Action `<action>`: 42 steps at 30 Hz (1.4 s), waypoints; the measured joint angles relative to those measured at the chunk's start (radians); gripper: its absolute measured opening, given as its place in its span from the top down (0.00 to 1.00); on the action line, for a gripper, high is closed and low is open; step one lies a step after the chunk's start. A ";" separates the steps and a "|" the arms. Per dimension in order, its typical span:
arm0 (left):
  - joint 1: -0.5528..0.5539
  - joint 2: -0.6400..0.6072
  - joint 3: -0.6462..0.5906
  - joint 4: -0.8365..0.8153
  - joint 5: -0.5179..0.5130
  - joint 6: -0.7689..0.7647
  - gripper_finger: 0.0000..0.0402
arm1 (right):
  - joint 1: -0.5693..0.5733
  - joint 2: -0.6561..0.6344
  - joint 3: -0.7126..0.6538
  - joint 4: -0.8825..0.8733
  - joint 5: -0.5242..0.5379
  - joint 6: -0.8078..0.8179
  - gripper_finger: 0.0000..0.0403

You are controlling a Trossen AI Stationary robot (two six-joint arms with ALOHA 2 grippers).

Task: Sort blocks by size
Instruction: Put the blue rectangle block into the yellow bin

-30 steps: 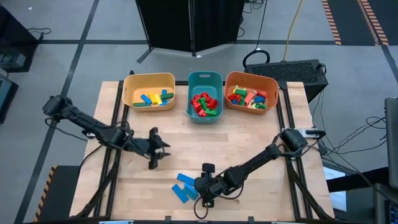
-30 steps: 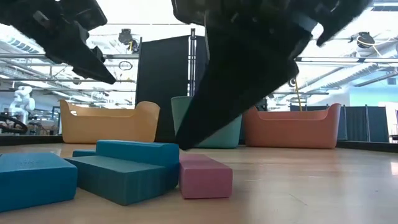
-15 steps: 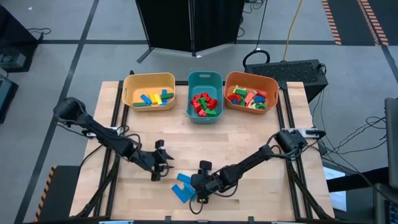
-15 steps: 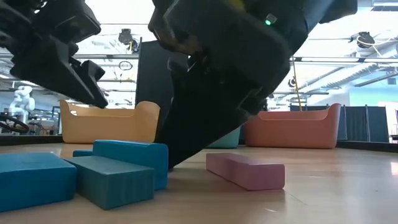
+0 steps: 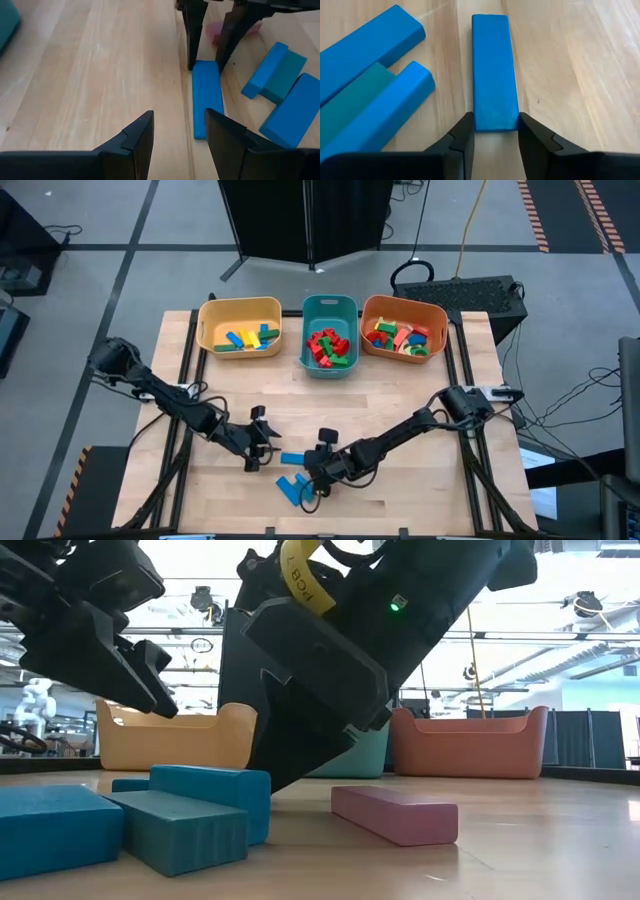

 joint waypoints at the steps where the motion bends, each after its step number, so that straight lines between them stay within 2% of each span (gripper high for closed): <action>1: 0.000 0.000 0.000 -0.001 0.000 0.001 0.59 | -0.003 0.000 0.000 0.000 0.000 0.001 0.75; 3: 0.000 0.000 0.000 0.002 0.008 0.013 0.59 | -0.004 0.000 0.000 0.002 0.012 0.002 0.75; 9: -0.012 0.000 0.000 0.001 0.023 0.077 0.59 | -0.003 -0.003 0.000 0.009 0.157 -0.018 0.74; 26: -0.015 0.000 0.000 -0.008 0.024 0.109 0.38 | -0.002 -0.005 0.000 0.085 0.155 -0.084 0.74; 35: -0.015 0.000 0.000 -0.009 0.053 0.133 0.40 | -0.002 -0.034 0.000 0.126 0.184 -0.100 0.74; 42: -0.015 0.000 0.000 -0.002 0.053 0.132 0.50 | -0.002 -0.056 0.002 0.126 0.204 -0.109 0.74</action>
